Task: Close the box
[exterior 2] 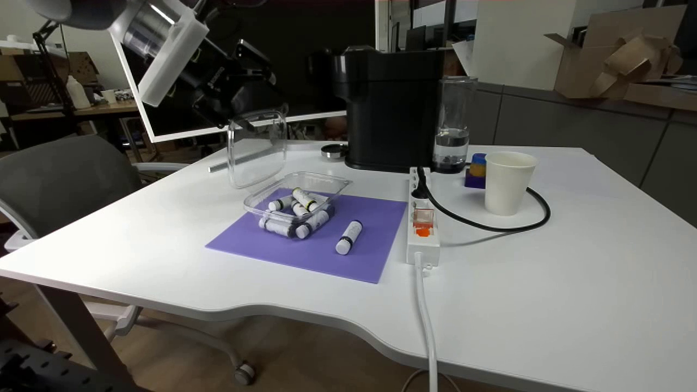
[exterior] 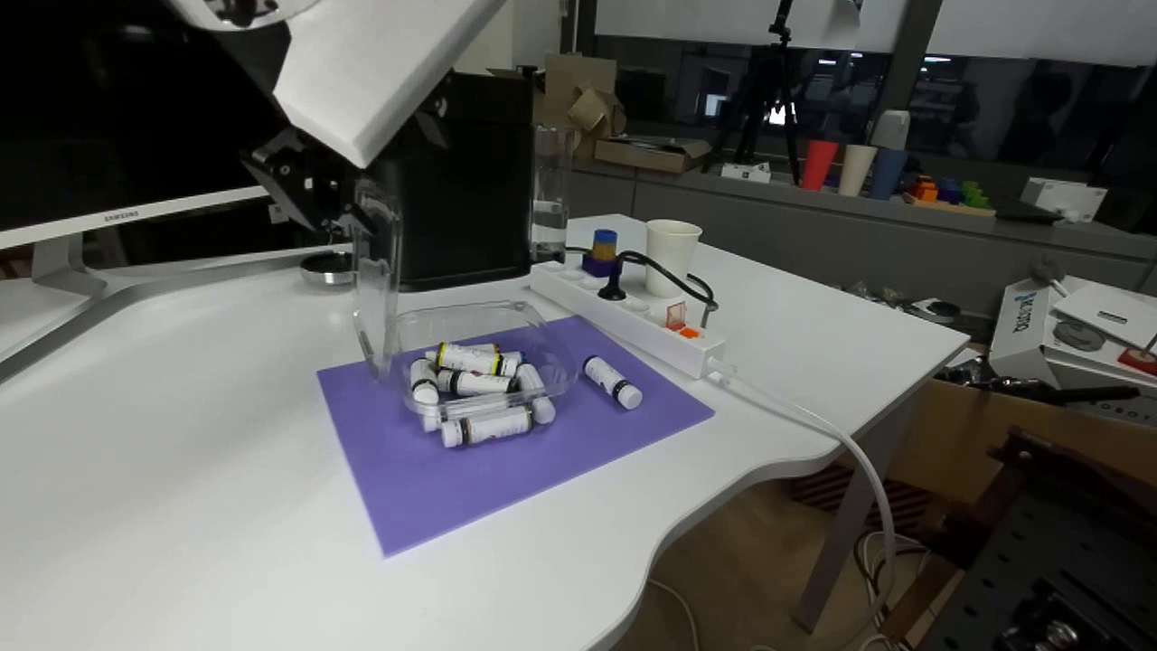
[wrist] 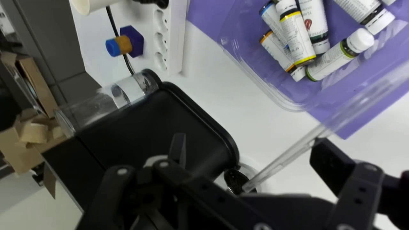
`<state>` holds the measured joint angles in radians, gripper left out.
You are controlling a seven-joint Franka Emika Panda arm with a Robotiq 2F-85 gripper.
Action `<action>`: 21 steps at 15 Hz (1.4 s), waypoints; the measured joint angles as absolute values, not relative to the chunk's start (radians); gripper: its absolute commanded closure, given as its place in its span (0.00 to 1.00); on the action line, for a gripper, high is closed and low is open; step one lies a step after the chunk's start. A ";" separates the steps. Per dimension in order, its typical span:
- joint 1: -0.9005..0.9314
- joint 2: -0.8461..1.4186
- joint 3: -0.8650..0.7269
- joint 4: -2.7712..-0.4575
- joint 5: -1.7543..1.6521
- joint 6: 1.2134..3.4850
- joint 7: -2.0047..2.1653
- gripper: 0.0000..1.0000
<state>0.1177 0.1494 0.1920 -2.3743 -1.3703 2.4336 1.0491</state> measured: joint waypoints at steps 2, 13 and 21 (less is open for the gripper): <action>0.109 0.120 0.169 -2.391 -1.287 2.434 1.051 0.00; 0.042 0.066 0.047 -2.467 -0.945 2.510 1.035 0.00; -0.001 0.107 -0.006 -2.513 -0.652 2.682 0.789 0.00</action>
<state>-0.0012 0.1073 -0.0057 -2.5127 -0.6515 2.6823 0.7886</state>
